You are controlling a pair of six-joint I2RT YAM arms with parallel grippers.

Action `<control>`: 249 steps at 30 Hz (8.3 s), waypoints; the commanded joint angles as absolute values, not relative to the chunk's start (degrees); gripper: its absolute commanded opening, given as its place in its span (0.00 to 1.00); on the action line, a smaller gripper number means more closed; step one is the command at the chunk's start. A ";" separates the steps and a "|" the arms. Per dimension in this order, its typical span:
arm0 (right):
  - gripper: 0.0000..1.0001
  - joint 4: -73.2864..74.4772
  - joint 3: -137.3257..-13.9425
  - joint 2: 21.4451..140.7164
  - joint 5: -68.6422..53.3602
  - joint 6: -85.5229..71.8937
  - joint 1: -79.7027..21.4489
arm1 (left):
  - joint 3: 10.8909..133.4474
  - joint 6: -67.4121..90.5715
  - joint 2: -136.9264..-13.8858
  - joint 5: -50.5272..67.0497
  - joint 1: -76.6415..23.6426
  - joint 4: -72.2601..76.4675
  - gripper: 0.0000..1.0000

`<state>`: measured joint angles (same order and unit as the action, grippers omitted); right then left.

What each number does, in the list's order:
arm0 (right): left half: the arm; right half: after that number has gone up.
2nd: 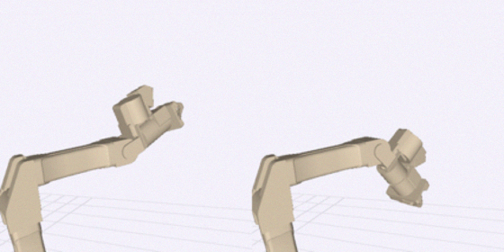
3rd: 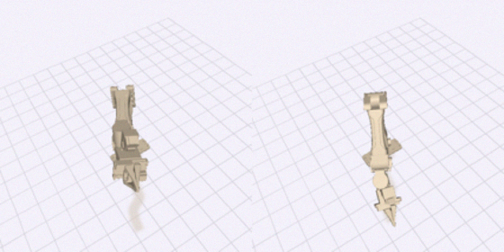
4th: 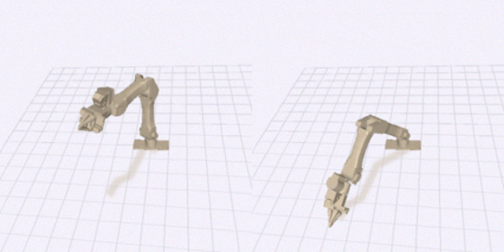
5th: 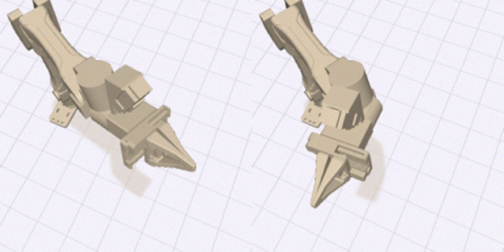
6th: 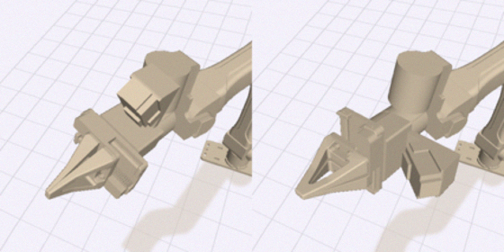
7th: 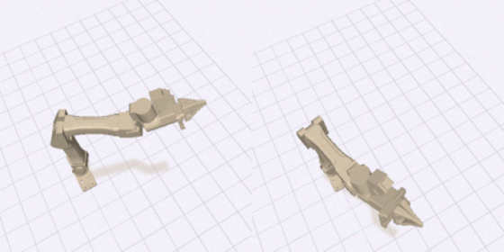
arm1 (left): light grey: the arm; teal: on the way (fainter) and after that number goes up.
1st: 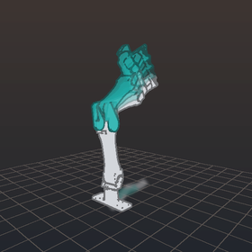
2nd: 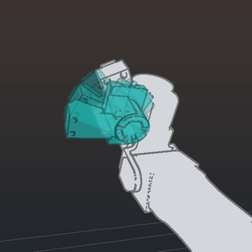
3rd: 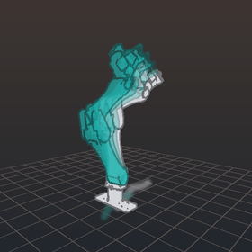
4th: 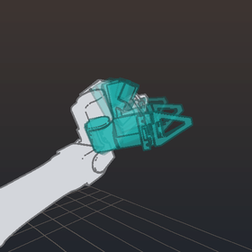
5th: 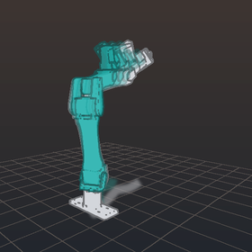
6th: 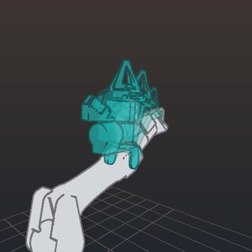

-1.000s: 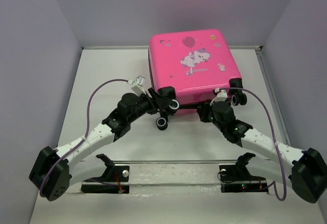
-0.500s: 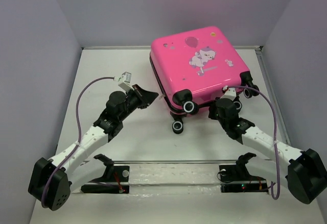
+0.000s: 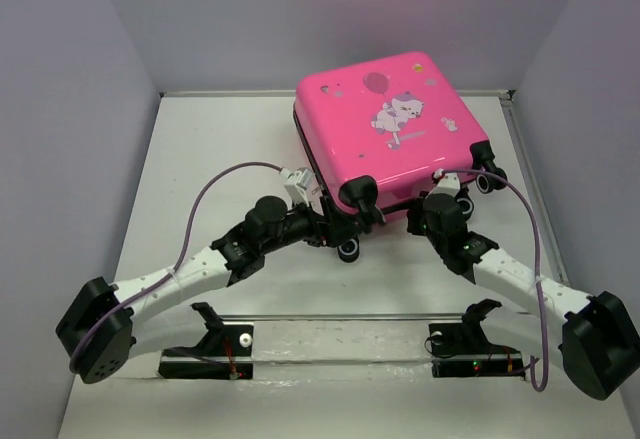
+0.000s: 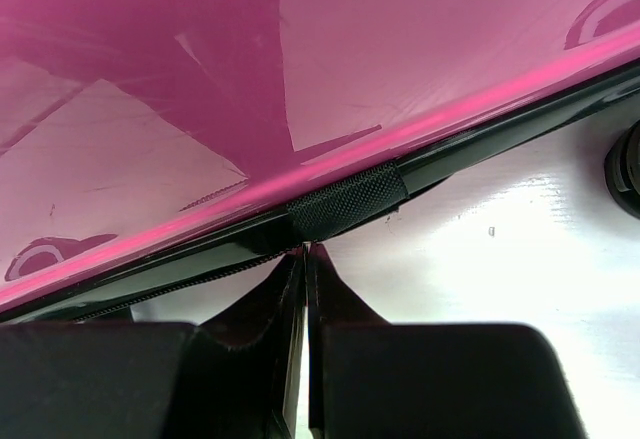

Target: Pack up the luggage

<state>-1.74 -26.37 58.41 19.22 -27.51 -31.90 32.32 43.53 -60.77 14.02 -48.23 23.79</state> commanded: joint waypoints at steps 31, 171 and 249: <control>0.07 -8.17 -27.42 60.56 15.56 -26.02 -35.07 | 45.61 53.18 -79.89 15.30 -53.00 33.66 0.99; 0.07 -29.80 -37.18 65.65 39.73 -17.31 -60.29 | 26.80 27.08 -67.05 -4.31 -44.03 41.92 0.39; 0.37 8.00 -77.69 98.61 51.24 -24.00 -62.05 | 30.24 28.13 -71.55 -10.72 -36.04 37.71 0.06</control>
<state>6.81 -74.02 96.71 43.13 -24.21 -61.63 30.72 28.34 -74.37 -12.23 -35.51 31.79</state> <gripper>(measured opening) 0.602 0.075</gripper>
